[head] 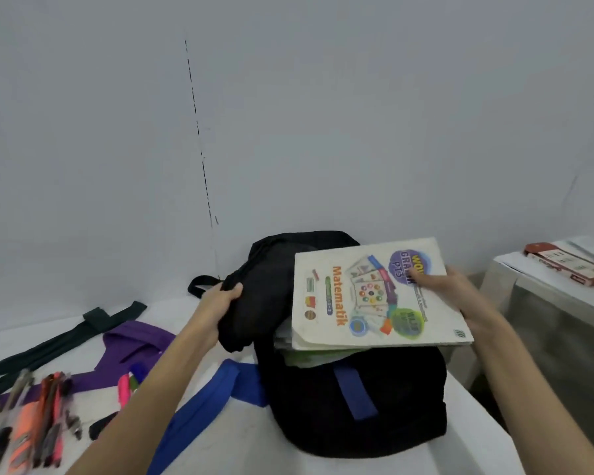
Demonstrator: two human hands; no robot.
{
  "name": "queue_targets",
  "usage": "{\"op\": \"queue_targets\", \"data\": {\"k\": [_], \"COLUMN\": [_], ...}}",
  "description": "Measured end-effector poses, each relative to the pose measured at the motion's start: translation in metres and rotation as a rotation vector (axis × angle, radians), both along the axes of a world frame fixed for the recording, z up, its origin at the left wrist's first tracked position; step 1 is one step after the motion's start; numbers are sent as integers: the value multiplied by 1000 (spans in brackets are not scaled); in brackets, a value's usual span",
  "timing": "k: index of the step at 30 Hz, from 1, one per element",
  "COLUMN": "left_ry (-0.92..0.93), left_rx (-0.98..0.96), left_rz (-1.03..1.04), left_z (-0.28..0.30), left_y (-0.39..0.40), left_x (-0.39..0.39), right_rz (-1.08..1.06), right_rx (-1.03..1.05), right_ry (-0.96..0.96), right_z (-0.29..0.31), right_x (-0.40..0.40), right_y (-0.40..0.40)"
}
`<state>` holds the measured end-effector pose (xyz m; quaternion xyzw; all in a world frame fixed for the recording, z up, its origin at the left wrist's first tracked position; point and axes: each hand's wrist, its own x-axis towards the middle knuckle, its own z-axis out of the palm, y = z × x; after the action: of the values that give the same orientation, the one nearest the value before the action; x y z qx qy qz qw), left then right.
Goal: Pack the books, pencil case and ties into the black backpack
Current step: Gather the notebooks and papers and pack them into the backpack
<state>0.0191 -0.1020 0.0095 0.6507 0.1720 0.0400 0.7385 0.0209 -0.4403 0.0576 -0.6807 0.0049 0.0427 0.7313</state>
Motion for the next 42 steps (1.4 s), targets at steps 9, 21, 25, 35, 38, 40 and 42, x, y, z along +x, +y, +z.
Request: {"op": "queue_targets", "data": {"k": [9, 21, 25, 35, 38, 40, 42], "left_ry": [-466, -753, -751, -724, -728, -741, -750], "left_rx": [850, 1316, 1288, 1256, 1220, 1182, 1175], "left_rz": [-2, -51, -62, -45, -23, -14, -7], "left_z": [130, 163, 163, 166, 171, 174, 175], "left_y": [-34, -96, -91, -88, -88, -89, -91], "left_x": [23, 11, 11, 21, 27, 32, 35], "right_rz": [112, -520, -408, 216, -160, -227, -157], "right_rx": [-44, 603, 621, -359, -825, -1077, -1223], "right_ry": [271, 284, 253, 63, -697, -1110, -1108], "right_z": [-37, -73, -68, -65, -79, -89, -96], "right_x": [56, 94, 107, 88, 93, 102, 112], "right_y": [1, 127, 174, 106, 99, 101, 106]}}
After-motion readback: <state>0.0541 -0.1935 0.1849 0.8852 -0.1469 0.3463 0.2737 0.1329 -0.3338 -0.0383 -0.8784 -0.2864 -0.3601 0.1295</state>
